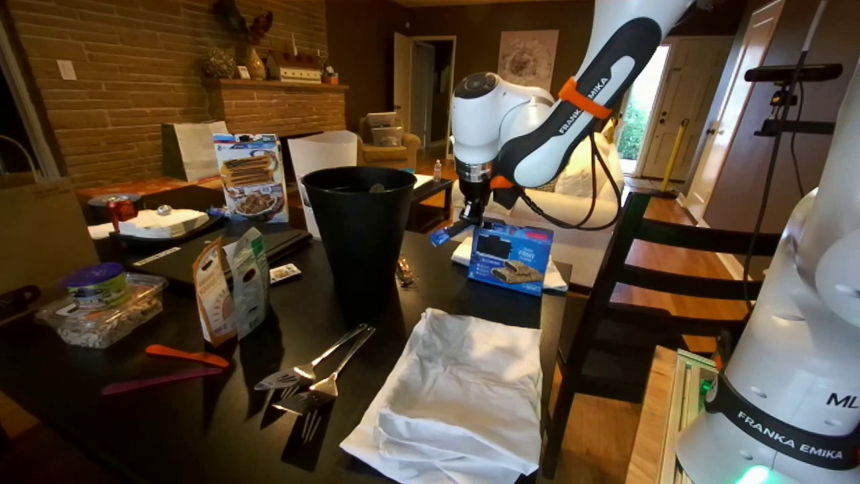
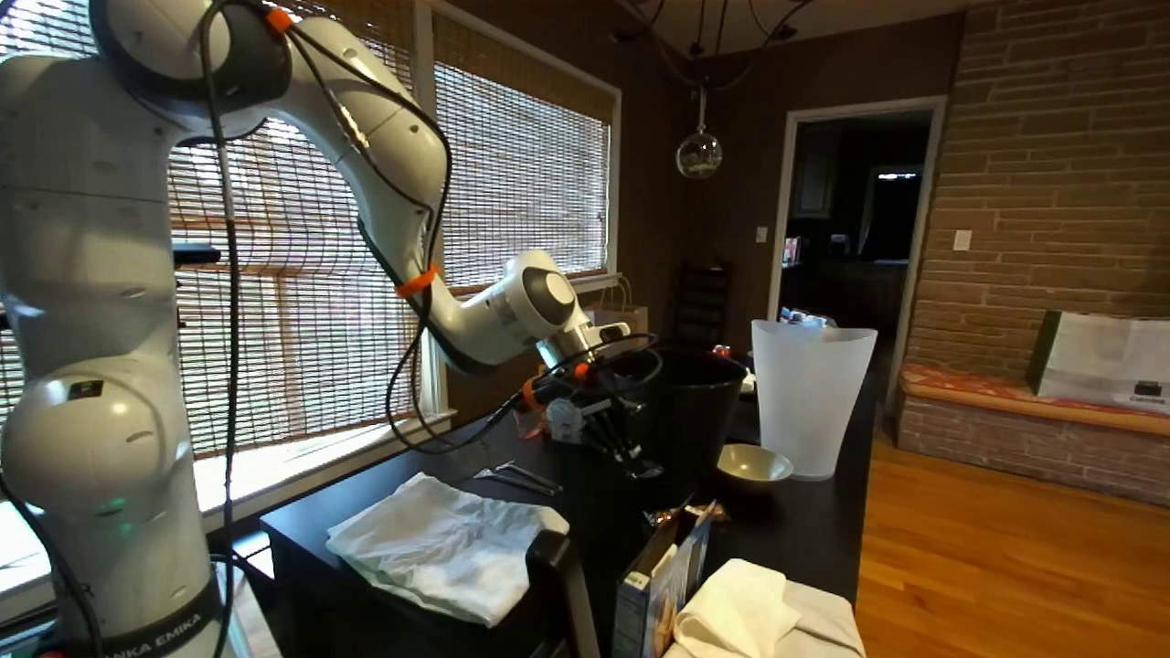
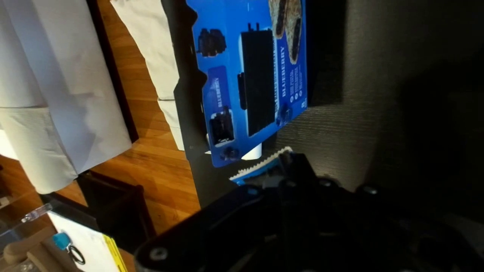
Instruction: Put the granola bar into the box
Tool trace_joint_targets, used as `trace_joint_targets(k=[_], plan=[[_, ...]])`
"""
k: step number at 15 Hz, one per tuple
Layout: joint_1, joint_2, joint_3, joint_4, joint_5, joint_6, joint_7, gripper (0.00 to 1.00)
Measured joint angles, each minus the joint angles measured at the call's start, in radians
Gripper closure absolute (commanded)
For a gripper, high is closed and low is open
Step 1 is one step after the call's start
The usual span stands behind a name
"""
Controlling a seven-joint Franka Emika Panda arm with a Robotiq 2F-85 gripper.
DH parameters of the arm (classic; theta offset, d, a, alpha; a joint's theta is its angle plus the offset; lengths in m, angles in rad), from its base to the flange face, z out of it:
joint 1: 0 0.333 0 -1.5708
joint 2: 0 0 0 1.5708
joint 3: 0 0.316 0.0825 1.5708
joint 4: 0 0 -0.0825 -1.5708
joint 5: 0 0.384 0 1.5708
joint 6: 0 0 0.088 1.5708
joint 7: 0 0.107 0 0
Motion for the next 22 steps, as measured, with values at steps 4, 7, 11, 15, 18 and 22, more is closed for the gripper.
trace_joint_targets(k=[4,7,11,15,18,22], plan=[[-0.002,-0.001,0.004,0.005,-0.020,0.000,0.000,0.99],[-0.002,-0.019,0.007,0.014,-0.078,0.000,-0.003,0.99],[-0.005,-0.058,0.010,0.010,-0.125,-0.016,-0.078,0.99],[-0.022,-0.099,0.010,0.008,-0.183,-0.054,-0.175,0.99],[-0.040,-0.127,0.010,0.005,-0.259,-0.060,-0.223,0.99],[-0.063,-0.156,0.008,-0.011,-0.368,-0.060,-0.256,0.99]])
